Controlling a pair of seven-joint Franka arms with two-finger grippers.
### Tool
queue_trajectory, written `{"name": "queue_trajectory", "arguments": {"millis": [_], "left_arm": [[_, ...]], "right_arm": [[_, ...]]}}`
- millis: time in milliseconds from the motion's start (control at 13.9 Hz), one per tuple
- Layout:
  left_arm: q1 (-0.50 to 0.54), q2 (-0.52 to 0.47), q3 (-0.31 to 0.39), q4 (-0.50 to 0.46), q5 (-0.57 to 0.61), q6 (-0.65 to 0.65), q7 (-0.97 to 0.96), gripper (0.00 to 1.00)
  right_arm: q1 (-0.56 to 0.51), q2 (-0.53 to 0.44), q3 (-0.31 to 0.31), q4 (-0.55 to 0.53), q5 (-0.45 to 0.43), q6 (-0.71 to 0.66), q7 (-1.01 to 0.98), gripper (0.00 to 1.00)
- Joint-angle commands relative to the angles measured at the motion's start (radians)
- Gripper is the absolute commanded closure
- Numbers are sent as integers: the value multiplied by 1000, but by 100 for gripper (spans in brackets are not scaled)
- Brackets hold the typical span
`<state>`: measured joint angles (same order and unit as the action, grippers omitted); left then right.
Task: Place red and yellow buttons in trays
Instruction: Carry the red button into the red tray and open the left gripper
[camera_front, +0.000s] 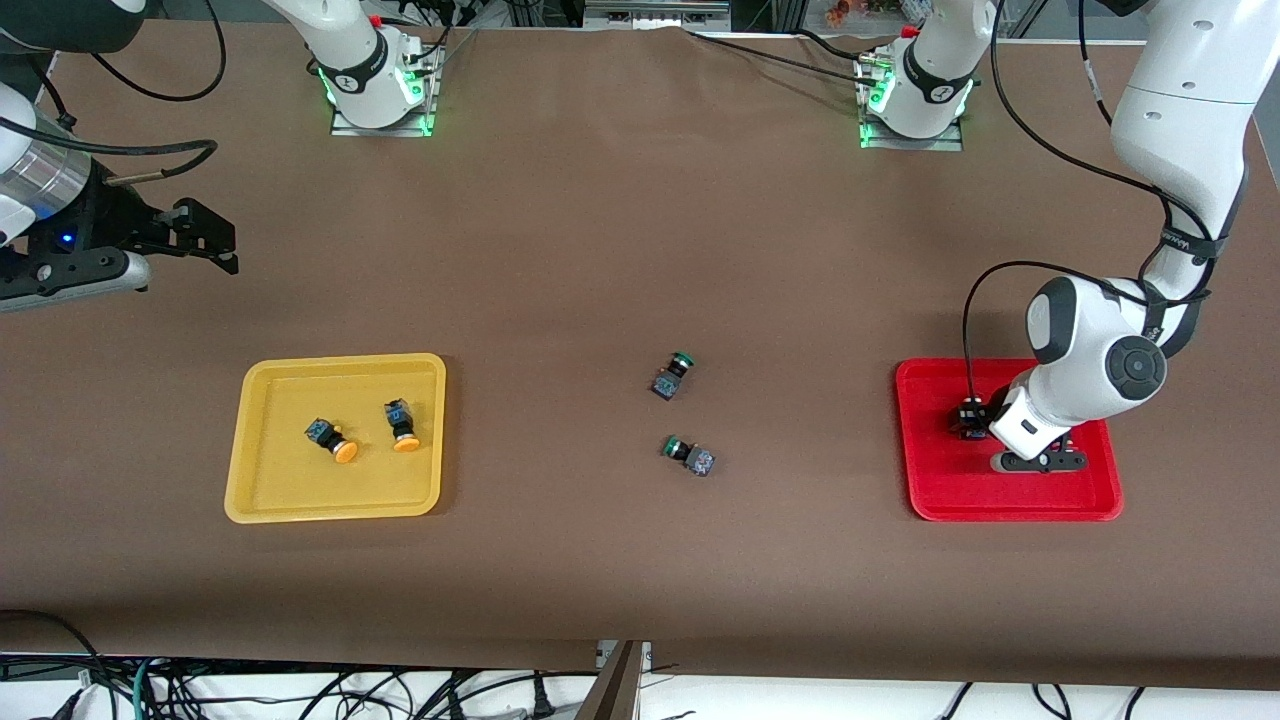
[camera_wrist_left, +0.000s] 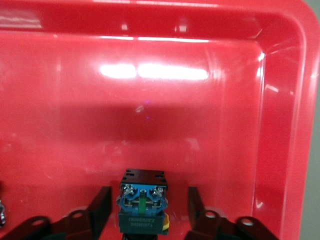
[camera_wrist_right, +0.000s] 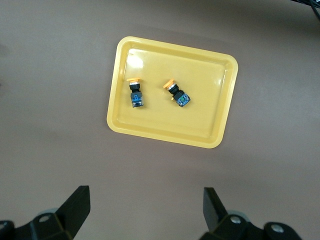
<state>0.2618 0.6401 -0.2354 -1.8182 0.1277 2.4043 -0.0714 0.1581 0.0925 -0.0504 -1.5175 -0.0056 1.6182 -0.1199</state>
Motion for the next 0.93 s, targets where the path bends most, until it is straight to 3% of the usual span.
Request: {"name": "queue_trajectory", "arguments": {"millis": [0,143,358,574,860], "left_arm": [[14,-34,-45,86,13,-147,2,0],[-7,-59,-61,166,13,-268,2,0],[-36,-183,-61,162,15,-289,2,0],[-39,-310,-52,166,15,-433,57,0],[-44,-499,-24,159,12,-453,58,0]], "right_arm": [[-9,9,10,25,-2,-9,13,0],[-9,9,10,25,-2,-11,13,0],[-9,9,10,25,-2,-9,14,0],[-9,9,10,23,-2,-9,14,0],[-9,9,10,23,-4,-9,13,0]]}}
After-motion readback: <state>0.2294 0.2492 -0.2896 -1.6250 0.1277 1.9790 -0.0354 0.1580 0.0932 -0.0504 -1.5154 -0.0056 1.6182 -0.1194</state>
